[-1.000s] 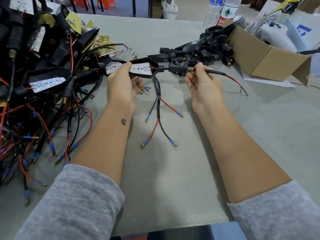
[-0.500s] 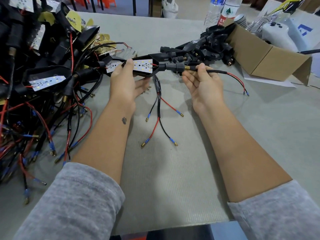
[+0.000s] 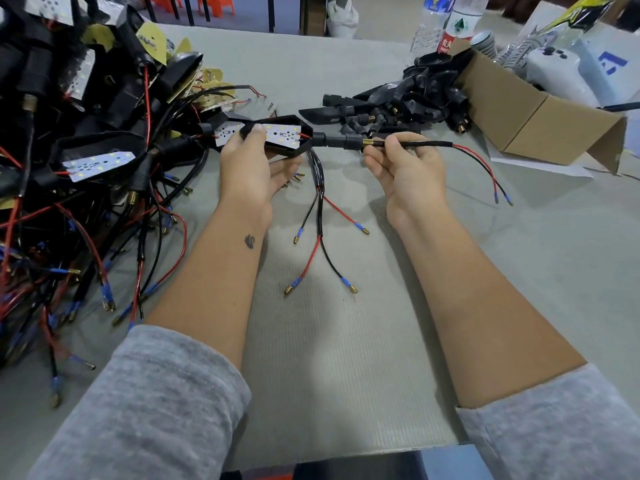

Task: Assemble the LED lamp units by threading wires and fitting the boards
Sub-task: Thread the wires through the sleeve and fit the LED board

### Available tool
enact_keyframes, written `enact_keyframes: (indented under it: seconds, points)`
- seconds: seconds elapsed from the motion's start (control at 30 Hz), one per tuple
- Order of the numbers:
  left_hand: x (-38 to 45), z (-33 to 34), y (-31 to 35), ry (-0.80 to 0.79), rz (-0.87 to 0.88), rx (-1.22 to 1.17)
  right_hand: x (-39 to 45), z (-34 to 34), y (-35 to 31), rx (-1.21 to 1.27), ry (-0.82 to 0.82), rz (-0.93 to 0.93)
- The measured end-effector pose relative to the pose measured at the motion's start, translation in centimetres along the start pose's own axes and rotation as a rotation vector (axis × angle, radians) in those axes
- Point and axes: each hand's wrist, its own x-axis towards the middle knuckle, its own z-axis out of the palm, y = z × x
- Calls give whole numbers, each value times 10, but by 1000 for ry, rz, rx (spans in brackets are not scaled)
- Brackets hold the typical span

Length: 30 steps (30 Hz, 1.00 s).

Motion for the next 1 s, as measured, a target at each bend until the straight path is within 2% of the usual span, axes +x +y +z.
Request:
enact_keyframes:
  seconds: [0.13,0.3,0.37,0.53,0.73,0.83,0.93,1.0]
  points:
    - [1,-1,1,-7,-42,-107,-2,0,-2,33,-24,-22]
    - [-6,-1,6,-69,-115,-317,-6,3,-1,-93,-74,-114]
    - [-11,1,3,-92,-117,-248,-8,5,0,-139,-94,-155]
    - [-29,10,-9,-168,-69,105,-9,5,-1,-166,-84,-224]
    - [-30,2,24,-191,-75,76,-30,22,-4,-258,-167,-373]
    - [-29,-3,55,-228,-65,160,-51,41,-1,-306,-239,-435]
    - [-34,-5,83,-305,24,227,-73,64,5,-313,-331,-558]
    - [-36,-6,103,-287,85,262,-79,75,12,-339,-411,-665]
